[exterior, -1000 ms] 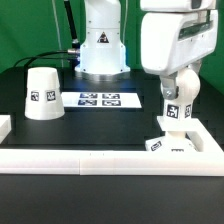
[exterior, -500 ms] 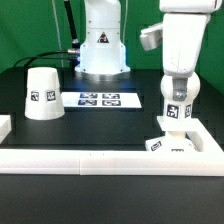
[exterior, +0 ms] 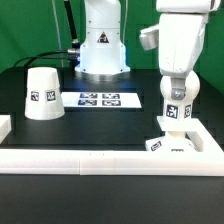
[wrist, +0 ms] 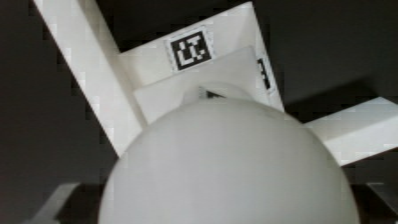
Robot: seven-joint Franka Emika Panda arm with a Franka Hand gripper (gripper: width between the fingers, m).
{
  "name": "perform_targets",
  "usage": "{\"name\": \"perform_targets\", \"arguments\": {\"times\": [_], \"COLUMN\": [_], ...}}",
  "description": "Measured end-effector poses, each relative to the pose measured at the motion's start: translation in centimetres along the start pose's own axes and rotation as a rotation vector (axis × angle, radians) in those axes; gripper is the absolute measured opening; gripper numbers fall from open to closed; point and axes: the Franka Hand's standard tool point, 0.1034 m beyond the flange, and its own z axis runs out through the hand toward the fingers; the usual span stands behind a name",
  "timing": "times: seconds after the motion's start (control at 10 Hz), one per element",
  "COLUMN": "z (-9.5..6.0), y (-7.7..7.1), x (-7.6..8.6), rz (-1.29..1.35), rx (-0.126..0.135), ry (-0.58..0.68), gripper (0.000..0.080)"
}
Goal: Assemble lamp
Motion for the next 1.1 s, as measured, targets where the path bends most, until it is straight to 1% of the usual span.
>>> {"name": "perform_targets", "arguments": {"times": [0.1,0.4,0.5,1.1], "z": [0.00,0.00,0.00,0.00], "y": [0.00,-0.05,-0.07,-0.08], "x": [0.02,0.11,0.15,0.16], "rz": [0.048,0.321,0.455,0.835], "rx": [0.000,0.001,0.001,0.002], "ry": [0.002,0.003,0.003,0.003], "gripper": [0.0576,0.0577,0.0577,0.0578]}}
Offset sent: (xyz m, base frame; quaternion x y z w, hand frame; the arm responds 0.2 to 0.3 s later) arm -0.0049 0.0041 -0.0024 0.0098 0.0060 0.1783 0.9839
